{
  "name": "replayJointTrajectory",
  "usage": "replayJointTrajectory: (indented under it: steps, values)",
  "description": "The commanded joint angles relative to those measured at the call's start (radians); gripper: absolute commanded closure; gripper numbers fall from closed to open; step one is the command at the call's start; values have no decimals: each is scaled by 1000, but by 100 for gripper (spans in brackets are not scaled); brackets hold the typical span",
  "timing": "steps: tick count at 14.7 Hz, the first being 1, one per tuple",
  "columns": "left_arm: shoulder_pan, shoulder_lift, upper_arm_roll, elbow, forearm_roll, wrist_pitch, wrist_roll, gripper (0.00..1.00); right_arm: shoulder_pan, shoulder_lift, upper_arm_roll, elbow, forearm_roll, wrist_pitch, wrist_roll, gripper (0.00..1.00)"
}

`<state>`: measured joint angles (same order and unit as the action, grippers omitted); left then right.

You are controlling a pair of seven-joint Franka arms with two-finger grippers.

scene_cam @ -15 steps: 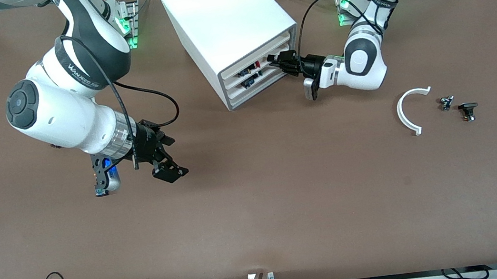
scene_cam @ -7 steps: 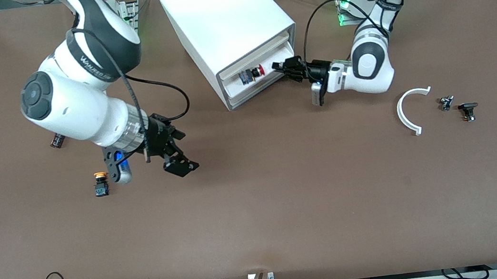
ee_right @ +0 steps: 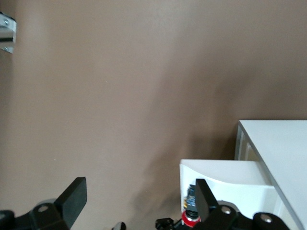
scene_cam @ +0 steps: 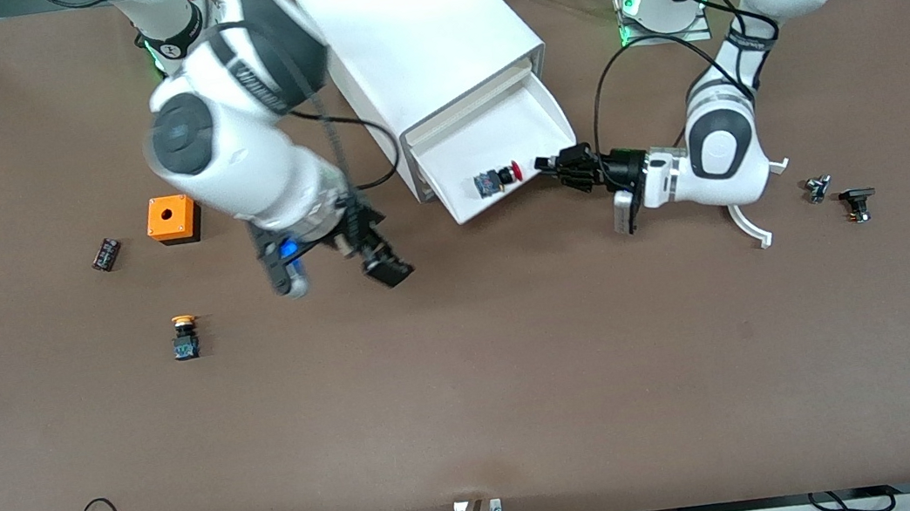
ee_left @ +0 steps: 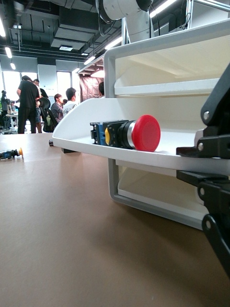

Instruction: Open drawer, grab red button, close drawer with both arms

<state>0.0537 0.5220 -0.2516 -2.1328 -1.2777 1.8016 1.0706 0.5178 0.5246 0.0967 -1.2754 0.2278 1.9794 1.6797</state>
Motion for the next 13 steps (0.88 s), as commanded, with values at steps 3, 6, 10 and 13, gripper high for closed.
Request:
replayJointTrajectory:
  steps: [3,6,10,13]
  values:
    - [11,29,5,30,38,10,-57,0,115,64,-8,34,-99,62,162,0]
    - [18,-11,12,31,52,-30,-131,0,175,110,-8,34,-149,108,238,0]
    - [67,-60,11,132,283,-114,-381,0,241,156,-9,33,-199,136,319,0]
    - [97,-62,12,233,438,-226,-535,0,272,187,-9,27,-214,171,353,0]
